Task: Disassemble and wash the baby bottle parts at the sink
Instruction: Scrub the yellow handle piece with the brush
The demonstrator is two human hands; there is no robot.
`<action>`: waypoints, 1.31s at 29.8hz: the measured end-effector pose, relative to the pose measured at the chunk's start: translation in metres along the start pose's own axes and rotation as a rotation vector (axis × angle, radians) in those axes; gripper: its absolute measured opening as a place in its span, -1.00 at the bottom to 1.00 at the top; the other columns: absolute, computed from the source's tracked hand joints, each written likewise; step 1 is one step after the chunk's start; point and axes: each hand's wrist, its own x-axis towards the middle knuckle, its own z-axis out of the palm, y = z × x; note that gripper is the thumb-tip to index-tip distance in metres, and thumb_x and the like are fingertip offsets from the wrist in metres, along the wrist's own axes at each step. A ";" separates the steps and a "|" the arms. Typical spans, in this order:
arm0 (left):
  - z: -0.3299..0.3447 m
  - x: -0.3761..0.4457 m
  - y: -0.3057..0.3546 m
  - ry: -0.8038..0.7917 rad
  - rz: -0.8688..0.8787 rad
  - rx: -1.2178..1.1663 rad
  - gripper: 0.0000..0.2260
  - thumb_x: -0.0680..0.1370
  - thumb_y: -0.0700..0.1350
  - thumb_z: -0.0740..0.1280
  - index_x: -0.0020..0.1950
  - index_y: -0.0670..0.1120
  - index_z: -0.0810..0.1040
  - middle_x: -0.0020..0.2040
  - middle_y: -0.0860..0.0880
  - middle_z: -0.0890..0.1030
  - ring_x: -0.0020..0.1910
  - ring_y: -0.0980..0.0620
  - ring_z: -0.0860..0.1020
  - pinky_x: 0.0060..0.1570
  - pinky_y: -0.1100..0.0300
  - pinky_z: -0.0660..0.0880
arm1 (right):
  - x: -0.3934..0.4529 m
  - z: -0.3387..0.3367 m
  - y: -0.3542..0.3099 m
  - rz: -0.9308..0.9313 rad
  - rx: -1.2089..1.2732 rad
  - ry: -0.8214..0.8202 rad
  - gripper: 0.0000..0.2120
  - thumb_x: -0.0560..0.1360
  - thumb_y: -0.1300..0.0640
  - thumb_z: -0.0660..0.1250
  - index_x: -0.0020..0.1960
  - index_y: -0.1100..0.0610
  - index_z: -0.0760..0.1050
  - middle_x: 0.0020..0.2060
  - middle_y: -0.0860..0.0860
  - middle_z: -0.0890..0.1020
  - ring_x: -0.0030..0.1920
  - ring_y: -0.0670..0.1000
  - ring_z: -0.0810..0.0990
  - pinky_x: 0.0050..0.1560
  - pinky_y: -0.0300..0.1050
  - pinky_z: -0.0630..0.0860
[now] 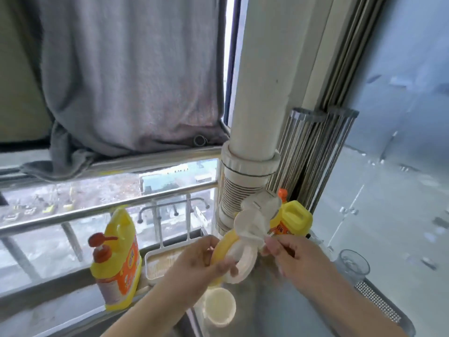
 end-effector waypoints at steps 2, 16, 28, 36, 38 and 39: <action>-0.013 -0.009 0.029 -0.016 0.099 0.012 -0.63 0.32 0.07 0.43 -0.07 -0.16 0.48 -0.22 -0.13 0.67 -0.31 0.07 0.51 -0.29 0.31 0.36 | -0.003 0.000 -0.035 -0.046 0.005 0.073 -0.72 0.55 -0.09 0.17 -0.23 -0.06 0.57 -0.53 -0.14 0.47 -0.45 -0.22 0.43 -0.39 -0.36 0.28; -0.093 -0.096 0.112 -0.070 0.489 0.114 -0.84 0.42 0.07 0.35 -0.02 0.11 0.59 -0.22 0.01 0.62 -0.18 0.11 0.56 -0.11 0.27 0.47 | -0.058 0.019 -0.191 -0.343 -0.130 0.212 -0.72 0.58 -0.02 0.18 -0.19 0.01 0.59 -0.55 -0.16 0.48 -0.52 -0.21 0.40 -0.45 -0.36 0.27; -0.110 -0.125 0.147 -0.079 0.568 0.061 -0.83 0.53 -0.02 0.30 0.05 -0.05 0.56 -0.28 0.00 0.59 -0.22 0.12 0.54 -0.10 0.36 0.47 | -0.081 0.022 -0.224 -0.512 -0.096 0.252 -0.67 0.54 -0.08 0.18 -0.11 0.09 0.61 -0.61 -0.17 0.41 -0.58 -0.13 0.30 -0.52 -0.36 0.21; -0.114 -0.135 0.155 -0.076 0.582 0.028 -0.82 0.47 0.00 0.25 -0.07 -0.06 0.57 -0.35 0.01 0.54 -0.28 0.13 0.49 -0.20 0.42 0.43 | -0.084 0.015 -0.224 -0.528 -0.034 0.257 -0.68 0.52 -0.11 0.16 -0.11 0.03 0.61 -0.62 -0.07 0.33 -0.58 -0.13 0.24 -0.51 -0.30 0.19; -0.114 -0.137 0.154 -0.050 0.571 0.045 -0.81 0.48 0.05 0.25 -0.10 -0.02 0.57 -0.36 0.01 0.53 -0.31 0.12 0.47 -0.21 0.37 0.42 | -0.082 0.010 -0.226 -0.524 -0.068 0.294 -0.65 0.52 -0.12 0.15 -0.09 0.07 0.61 -0.62 -0.07 0.33 -0.59 -0.13 0.24 -0.53 -0.32 0.18; -0.114 -0.138 0.154 -0.035 0.568 0.066 -0.81 0.49 0.10 0.26 -0.12 0.02 0.57 -0.38 0.01 0.52 -0.32 0.12 0.46 -0.20 0.33 0.41 | -0.081 0.007 -0.228 -0.524 -0.086 0.306 -0.61 0.51 -0.14 0.13 -0.08 0.10 0.61 -0.61 -0.04 0.35 -0.60 -0.12 0.25 -0.53 -0.34 0.18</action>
